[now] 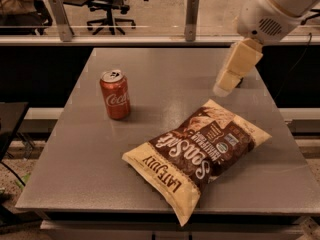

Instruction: Move coke can near pepsi can

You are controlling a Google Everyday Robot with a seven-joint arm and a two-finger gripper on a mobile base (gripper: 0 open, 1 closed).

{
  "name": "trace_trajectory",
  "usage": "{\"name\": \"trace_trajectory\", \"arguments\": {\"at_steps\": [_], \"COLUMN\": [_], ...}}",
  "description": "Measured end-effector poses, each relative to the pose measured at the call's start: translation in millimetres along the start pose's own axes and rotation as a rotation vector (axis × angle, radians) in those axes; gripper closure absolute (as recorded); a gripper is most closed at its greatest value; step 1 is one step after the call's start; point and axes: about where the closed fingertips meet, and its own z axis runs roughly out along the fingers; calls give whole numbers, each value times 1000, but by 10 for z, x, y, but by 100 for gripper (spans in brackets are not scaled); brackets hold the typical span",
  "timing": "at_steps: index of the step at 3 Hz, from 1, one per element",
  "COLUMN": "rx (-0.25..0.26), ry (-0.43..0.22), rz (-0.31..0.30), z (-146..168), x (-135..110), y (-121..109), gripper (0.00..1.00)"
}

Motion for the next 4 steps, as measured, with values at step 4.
{"name": "trace_trajectory", "arguments": {"at_steps": [4], "rx": [-117], "ry": [-124], "rz": [-138], "z": [1266], "x": [-1477], "y": [-57], "gripper": [0]}}
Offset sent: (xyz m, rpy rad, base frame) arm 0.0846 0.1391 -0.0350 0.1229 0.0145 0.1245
